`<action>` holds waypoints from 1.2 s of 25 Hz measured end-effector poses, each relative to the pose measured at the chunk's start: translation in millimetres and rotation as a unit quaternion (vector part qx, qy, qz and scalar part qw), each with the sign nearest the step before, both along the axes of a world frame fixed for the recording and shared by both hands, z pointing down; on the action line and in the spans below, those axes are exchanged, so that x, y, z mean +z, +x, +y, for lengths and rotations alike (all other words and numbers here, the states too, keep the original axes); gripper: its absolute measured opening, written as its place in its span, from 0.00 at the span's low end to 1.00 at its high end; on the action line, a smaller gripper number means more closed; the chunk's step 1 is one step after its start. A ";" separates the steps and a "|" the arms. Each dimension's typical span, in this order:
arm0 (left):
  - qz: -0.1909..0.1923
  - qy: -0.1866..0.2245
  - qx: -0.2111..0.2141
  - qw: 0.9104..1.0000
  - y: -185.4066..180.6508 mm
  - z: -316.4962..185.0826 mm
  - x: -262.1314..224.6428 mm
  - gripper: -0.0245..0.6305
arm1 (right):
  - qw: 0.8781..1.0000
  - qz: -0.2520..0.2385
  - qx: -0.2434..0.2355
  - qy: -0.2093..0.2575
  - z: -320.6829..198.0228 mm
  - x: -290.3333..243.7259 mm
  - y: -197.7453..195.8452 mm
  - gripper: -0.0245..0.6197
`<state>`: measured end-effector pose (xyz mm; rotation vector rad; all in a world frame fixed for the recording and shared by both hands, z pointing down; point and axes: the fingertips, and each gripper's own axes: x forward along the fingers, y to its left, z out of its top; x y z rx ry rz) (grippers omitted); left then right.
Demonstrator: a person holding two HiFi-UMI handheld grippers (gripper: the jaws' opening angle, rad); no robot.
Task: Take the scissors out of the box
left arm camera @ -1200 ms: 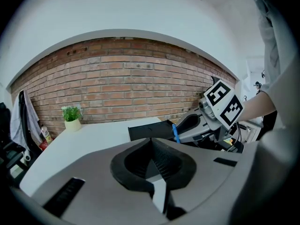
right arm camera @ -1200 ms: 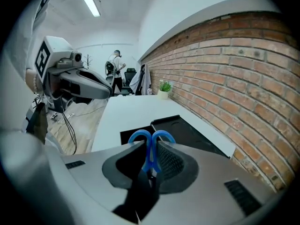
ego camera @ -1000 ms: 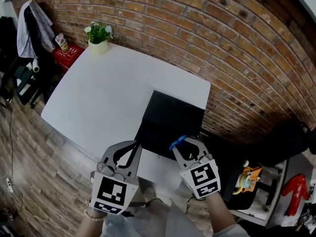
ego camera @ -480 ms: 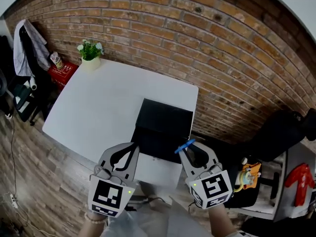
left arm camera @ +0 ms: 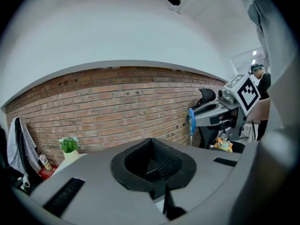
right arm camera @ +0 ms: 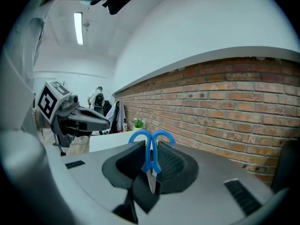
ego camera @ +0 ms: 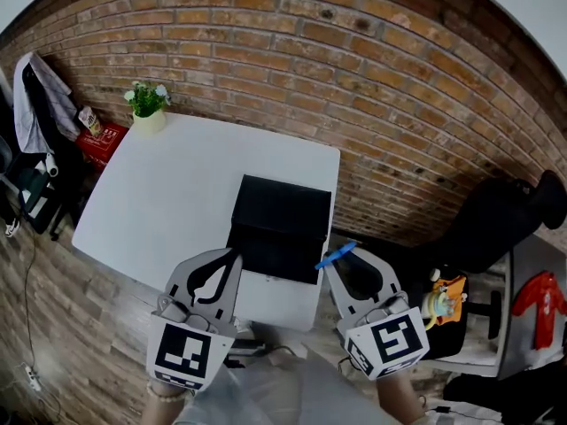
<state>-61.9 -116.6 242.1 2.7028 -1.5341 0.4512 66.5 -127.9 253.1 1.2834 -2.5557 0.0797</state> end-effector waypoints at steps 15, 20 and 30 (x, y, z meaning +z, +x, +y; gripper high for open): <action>-0.004 -0.004 0.019 1.000 17.2 2.6 3.9 0.07 | 1.000 0.001 0.030 -0.002 11.3 6.3 25.3 0.19; -0.003 -0.003 0.019 1.000 17.3 4.9 3.2 0.07 | 1.000 0.007 0.030 -0.002 13.2 7.0 24.3 0.19; -0.005 -0.004 0.016 1.000 12.3 7.2 5.0 0.07 | 0.999 0.021 0.027 -0.002 15.9 12.0 18.8 0.19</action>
